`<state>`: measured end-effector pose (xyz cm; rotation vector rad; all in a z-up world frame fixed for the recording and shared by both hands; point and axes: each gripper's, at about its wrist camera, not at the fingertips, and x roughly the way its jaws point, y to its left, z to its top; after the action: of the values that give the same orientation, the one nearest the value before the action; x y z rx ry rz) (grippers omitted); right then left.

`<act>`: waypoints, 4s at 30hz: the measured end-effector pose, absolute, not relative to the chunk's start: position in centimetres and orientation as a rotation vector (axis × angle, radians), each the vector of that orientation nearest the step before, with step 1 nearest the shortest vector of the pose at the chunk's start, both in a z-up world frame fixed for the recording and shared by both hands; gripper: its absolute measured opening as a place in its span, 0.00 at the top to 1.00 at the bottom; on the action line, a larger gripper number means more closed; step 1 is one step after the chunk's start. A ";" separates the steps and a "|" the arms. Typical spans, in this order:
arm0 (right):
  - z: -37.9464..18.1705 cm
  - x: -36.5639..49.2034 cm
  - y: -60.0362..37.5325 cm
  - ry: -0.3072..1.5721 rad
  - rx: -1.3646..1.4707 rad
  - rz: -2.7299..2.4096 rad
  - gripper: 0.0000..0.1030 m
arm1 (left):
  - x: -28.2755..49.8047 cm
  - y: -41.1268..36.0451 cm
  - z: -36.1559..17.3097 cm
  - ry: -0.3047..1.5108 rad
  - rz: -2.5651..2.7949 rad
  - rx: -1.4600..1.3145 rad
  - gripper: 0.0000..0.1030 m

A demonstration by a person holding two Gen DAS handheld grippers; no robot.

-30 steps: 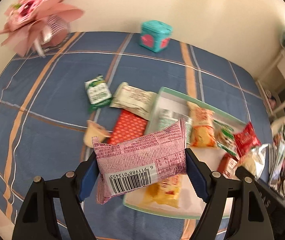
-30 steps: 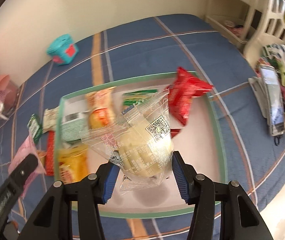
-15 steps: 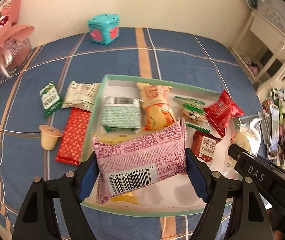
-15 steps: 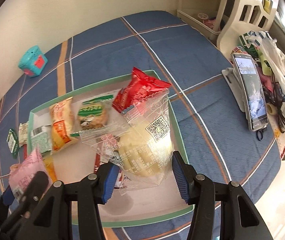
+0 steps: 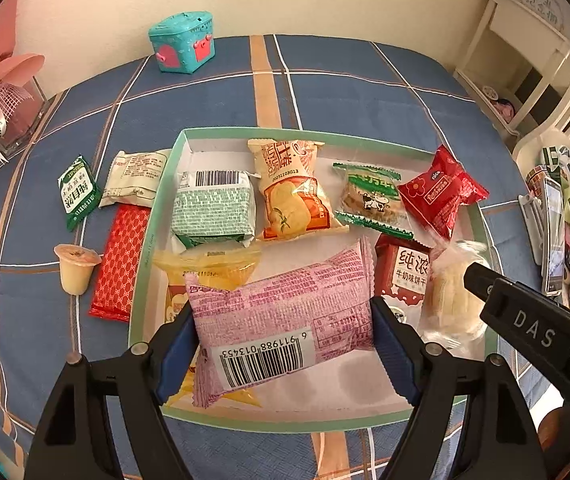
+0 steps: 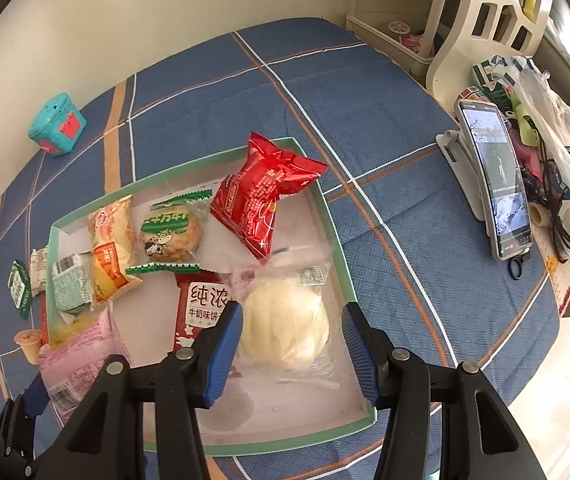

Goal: Organize snacks
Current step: 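Open the left tool to drop the pink packet while the right tool drops the bun, then move both open tools back from the tray toward the snack pile, then lower the left tool around the beige pudding cup and close it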

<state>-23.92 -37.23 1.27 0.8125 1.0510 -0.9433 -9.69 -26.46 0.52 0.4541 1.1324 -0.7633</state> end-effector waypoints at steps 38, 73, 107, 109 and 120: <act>4.7 -22.9 -35.9 0.961 0.783 -0.874 0.24 | -0.5 -17.3 5.0 1.091 -0.465 0.183 0.04; 6.7 -11.6 -26.1 1.014 0.606 -0.657 0.23 | 6.5 -7.2 5.5 1.088 -0.272 0.060 0.04; 4.5 -5.9 -24.8 1.032 0.538 -0.571 0.00 | 9.6 -9.7 2.6 1.094 -0.380 0.053 0.04; 4.2 -5.6 -24.7 1.046 0.537 -0.569 0.00 | 9.8 -10.1 1.9 1.125 -0.393 0.056 0.04; 2.7 -6.0 -25.4 1.107 0.537 -0.600 0.00 | 9.5 -12.2 -2.3 1.304 -0.445 0.049 0.04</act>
<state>-5.96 -25.38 2.74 0.5368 1.1068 -0.5998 9.53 -12.17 -2.32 0.0487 1.3041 -0.4447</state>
